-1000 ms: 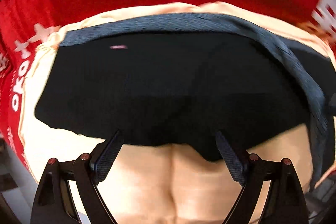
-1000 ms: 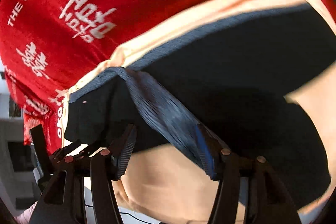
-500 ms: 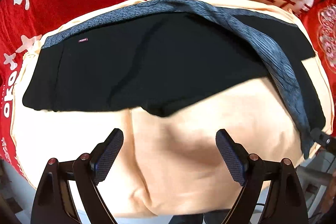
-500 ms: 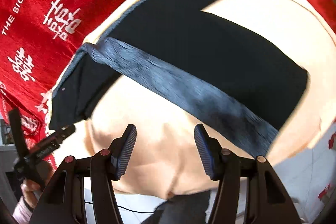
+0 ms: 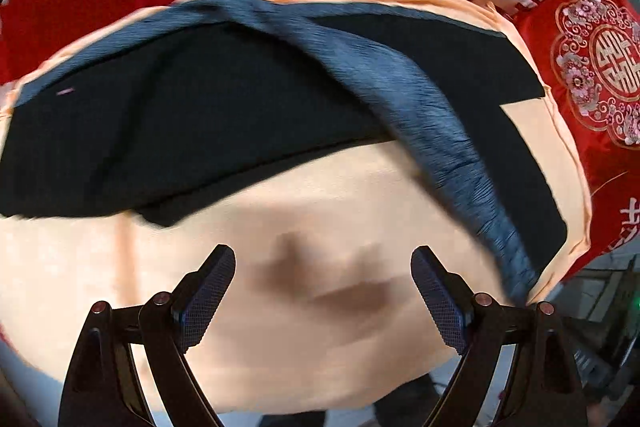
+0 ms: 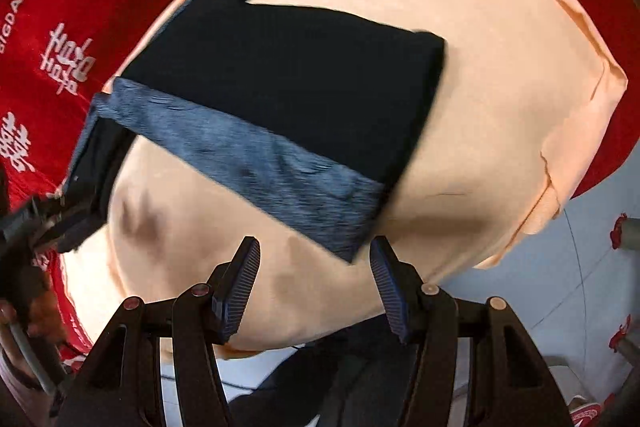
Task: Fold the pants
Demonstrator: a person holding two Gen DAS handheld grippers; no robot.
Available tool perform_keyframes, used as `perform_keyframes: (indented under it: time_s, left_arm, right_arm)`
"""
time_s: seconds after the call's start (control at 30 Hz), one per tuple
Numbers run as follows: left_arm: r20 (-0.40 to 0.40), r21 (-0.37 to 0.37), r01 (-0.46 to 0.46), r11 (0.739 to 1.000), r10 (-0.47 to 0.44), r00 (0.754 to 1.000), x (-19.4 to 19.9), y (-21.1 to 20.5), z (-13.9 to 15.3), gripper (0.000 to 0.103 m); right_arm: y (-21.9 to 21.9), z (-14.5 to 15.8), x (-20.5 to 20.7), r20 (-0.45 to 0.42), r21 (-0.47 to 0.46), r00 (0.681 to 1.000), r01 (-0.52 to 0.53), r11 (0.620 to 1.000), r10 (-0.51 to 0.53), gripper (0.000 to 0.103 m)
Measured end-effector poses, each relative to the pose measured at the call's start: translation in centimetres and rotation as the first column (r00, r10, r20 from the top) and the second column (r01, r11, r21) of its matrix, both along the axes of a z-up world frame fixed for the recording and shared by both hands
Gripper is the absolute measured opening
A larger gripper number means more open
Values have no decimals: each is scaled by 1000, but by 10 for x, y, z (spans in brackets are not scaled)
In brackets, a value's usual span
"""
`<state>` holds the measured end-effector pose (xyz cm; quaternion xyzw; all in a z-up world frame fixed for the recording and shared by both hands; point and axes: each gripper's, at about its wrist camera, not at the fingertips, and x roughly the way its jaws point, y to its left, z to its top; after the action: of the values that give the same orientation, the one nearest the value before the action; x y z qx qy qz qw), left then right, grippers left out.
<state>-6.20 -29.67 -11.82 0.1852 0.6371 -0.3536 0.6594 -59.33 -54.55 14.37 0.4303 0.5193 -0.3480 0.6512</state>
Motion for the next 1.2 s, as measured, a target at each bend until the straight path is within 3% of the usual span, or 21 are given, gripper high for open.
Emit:
perform_keyframes:
  time_s: [0.17,0.37,0.63,0.7,0.77,0.8,0.87,0.93,1.0,1.03,1.2]
  left_arm:
    - [-56,-2,-4,1000,4,998,-15,-45,-22,90]
    - [-104,-3,-25,1000,25,994,-22,-77,-38,90]
    - [-120,-2,-19,1000,19,993,-33,-93,-41,90]
    - [-121,1,-21,1000,21,992,-34,-95,-42,90]
    - [-125,3,-31,1000,31,992,-33,-97,-42,90]
    - [-126,2,-38,999,38,991,-33,-98,-42,83]
    - [-117,10,-40,999,41,992,-33,-99,-40,64]
    - [-130,6,-30,1000,31,991,-33,-104,-39,24]
    - [-135,14,-37,999,39,990,-29,-106,-35,19]
    - [-146,-2,-51,999,50,988,-26,-107,-29,11]
    - [-130,-85,-64,994,53,990,-12,-121,9,11]
  right_arm:
    - [-16,-12,-21,102,74,994,22,997,-30,61]
    - [-25,-13,-17,230,127,973,-41,991,11,56]
    - [-23,-22,-26,297,191,955,-63,980,3,51]
    - [-23,-26,-29,300,223,954,-58,973,-12,41]
    - [-26,-28,-29,305,256,952,-55,965,-27,16]
    - [-28,-27,-28,297,261,955,-55,964,-25,5]
    - [-31,-19,-26,311,268,950,-64,961,-24,4]
    - [-37,-6,-21,345,269,939,-82,960,-17,3]
    - [-47,12,-14,384,257,923,-101,961,-5,3]
    - [-52,19,-11,398,251,917,-108,962,-1,3]
    - [-100,68,12,475,170,879,-149,974,51,3]
